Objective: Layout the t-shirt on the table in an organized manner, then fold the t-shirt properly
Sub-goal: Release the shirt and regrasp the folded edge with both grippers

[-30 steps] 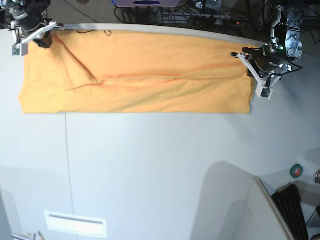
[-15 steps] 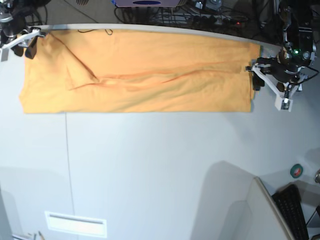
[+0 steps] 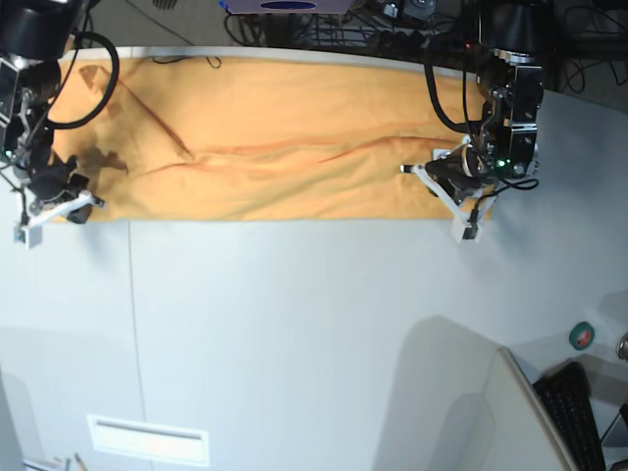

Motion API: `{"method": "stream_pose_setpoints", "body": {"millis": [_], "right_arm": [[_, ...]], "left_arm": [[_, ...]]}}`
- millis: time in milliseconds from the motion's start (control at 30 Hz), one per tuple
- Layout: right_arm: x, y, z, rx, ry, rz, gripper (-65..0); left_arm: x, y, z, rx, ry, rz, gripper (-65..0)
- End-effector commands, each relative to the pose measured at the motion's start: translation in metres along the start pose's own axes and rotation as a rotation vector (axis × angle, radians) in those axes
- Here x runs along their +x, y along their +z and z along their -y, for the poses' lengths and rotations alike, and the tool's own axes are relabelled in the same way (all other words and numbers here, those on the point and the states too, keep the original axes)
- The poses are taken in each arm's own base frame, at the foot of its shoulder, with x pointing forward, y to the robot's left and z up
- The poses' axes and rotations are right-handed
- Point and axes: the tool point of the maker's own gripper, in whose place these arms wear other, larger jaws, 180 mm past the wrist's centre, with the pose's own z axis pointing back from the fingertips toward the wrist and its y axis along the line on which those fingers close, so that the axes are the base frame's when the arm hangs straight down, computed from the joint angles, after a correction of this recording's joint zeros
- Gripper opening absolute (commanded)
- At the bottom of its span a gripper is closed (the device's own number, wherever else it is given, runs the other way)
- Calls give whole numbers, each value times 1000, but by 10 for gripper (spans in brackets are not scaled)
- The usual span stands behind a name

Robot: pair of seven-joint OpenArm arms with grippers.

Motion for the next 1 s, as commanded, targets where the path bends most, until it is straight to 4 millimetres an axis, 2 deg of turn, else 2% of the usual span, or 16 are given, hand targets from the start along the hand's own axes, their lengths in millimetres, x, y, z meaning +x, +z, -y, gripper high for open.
{"method": "stream_pose_setpoints", "body": {"millis": [0,200,300,467,567,633,767,833,867,967], "right_arm": [[14,0,16,-32,5,18,-650],[8,-9,65,-115,-54,42,-650],[11,-8,76,-136,-56,66,-650],[39,3,67,-120,1,144,-650],[65,24,47,-88,84,232,-650],[68,38,29,-59,127,271,-650],[39,57,-5,-12,166,199,-650],[16,57,-13,2,141,148,-650],[11,56,-14,4,132,140,-650],[-20,44,-3,-12,77,59,-650]], "left_arm": [[11,1,-15,34,-16,6,-650],[-12,-22,-40,129,-144,-31,-650],[-6,-21,-39,132,-151,-14,-650],[32,-3,-17,78,-146,112,-650],[48,16,-14,76,-140,123,-650],[60,31,-18,91,-123,146,-650],[61,52,-11,89,-142,183,-650],[47,55,-6,83,-160,167,-650],[40,54,-5,80,-164,153,-650],[9,49,-11,86,-162,81,-650]]}}
